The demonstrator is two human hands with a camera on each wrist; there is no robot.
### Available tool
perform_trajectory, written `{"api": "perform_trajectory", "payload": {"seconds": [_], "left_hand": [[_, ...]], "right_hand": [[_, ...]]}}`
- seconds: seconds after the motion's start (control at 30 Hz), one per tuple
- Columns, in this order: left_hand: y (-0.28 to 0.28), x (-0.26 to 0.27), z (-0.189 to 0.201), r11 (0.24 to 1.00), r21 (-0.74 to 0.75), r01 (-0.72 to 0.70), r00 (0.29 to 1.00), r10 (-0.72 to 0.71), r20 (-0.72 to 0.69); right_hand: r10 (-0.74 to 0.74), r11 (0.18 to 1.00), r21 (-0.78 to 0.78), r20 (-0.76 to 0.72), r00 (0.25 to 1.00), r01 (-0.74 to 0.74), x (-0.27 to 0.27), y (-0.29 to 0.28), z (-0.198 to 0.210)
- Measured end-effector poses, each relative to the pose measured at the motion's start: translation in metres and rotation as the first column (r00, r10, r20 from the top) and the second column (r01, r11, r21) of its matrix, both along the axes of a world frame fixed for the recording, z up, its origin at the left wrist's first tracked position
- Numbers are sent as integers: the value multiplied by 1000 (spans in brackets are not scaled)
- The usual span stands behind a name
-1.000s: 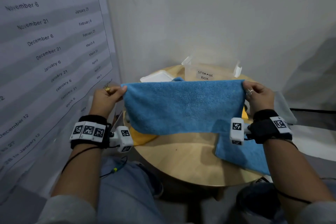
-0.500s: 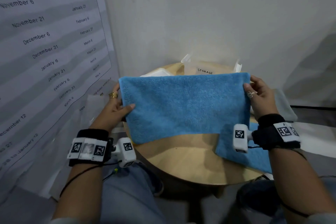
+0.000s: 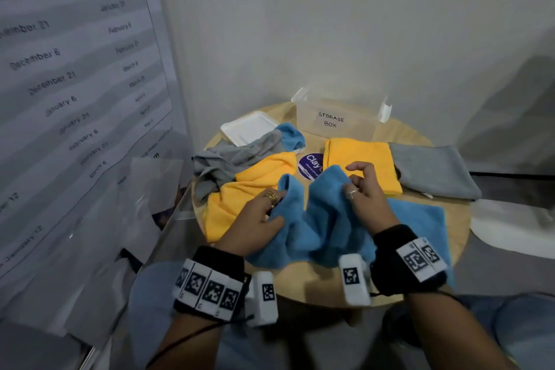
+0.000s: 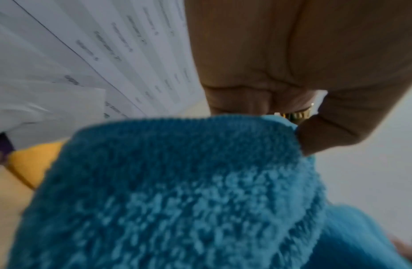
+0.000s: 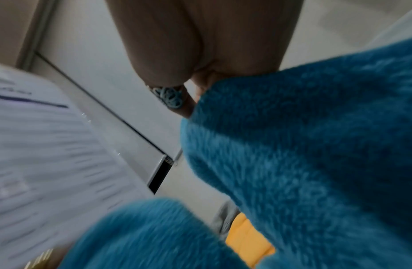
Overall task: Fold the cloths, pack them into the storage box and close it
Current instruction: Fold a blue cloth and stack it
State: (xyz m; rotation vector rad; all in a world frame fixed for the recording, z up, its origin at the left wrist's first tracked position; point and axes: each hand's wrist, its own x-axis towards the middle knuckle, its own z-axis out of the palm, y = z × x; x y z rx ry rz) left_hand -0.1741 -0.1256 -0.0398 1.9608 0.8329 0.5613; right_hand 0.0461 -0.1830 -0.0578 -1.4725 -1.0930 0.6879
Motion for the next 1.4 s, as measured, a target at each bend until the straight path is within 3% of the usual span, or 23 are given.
{"api": "perform_trajectory", "payload": {"seconds": [0.07, 0.17, 0.33, 0.6, 0.73, 0.9, 1.0, 1.07, 1.13, 1.23, 1.4], "left_hand": [[-5, 9, 6, 999, -38, -3, 997, 6, 80], [-3, 0, 17, 981, -172, -90, 961, 131, 243], [18, -22, 26, 935, -144, -325, 842, 356, 405], [34, -32, 71, 984, -57, -169, 853, 175, 492], [32, -32, 77, 980, 155, -128, 906, 52, 419], [41, -38, 57, 998, -50, -36, 936, 51, 347], [51, -43, 42, 990, -128, -56, 934, 98, 344], [57, -37, 35, 966, -242, -94, 884, 192, 426], [57, -26, 39, 910, -341, -237, 800, 382, 464], [67, -18, 37, 824, -257, -505, 706, 566, 425], [80, -26, 40, 784, -163, -599, 637, 590, 497]], "right_hand": [[2, 1000, 24, 33, 999, -3, -4, 2, 4], [-130, 986, 114, 58, 990, 123, 18, -1, 12], [-328, 932, 186, 67, 942, 311, 68, 4, 19], [-392, 885, 329, 142, 909, 330, 99, 45, 75], [-376, 884, 348, 133, 917, 312, 104, 57, 87], [-360, 887, 344, 96, 928, 309, 104, 51, 91], [-379, 878, 357, 109, 919, 320, 107, 44, 89], [-390, 873, 364, 118, 913, 326, 110, 42, 87], [-380, 882, 345, 118, 918, 321, 109, 41, 83], [-372, 888, 320, 82, 925, 329, 108, 39, 77], [-410, 868, 302, -10, 912, 394, 124, 32, 67]]}}
